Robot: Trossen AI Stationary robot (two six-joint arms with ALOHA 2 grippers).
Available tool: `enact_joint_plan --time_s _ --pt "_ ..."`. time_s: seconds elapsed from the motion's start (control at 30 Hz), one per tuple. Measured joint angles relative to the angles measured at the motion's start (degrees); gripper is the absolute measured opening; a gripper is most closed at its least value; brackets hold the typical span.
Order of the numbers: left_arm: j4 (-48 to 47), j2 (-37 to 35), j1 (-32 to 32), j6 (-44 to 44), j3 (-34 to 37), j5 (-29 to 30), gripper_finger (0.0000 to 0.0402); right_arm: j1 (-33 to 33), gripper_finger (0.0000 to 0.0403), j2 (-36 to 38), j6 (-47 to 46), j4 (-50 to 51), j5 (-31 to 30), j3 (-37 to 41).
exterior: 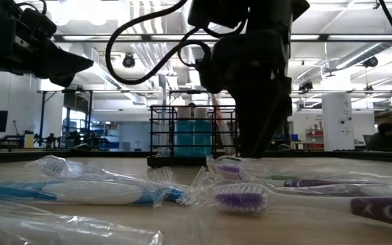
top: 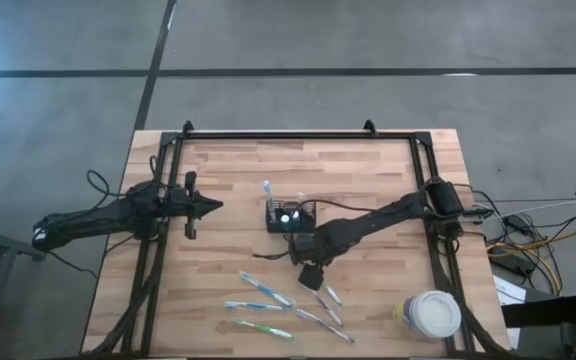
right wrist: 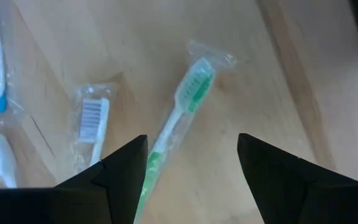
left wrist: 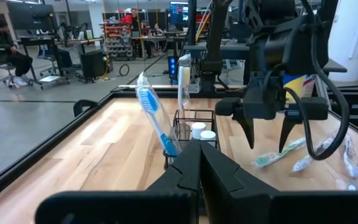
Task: Pick & Place toothbrushing station
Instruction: Put the top green toothbrush into the black mesh organizer
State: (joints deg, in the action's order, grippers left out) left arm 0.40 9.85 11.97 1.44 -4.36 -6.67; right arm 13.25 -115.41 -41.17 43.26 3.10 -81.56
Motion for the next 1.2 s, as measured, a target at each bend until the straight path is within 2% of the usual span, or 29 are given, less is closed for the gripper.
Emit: enact_joint_plan --time_s 0.6,0.9,1.2 --pt "0.0 0.0 0.0 -0.6 0.0 0.0 0.0007 -0.3 0.0246 0.3 -0.6 -7.9 1.4 6.5" --pt "0.0 0.0 0.0 -0.9 0.0 0.0 0.0007 -0.3 0.0223 0.3 4.1 -3.4 -3.6 6.7" --pt "0.0 0.0 0.0 -0.9 0.0 0.1 0.0007 -0.3 0.0219 0.2 10.7 -1.0 -6.3 6.8"
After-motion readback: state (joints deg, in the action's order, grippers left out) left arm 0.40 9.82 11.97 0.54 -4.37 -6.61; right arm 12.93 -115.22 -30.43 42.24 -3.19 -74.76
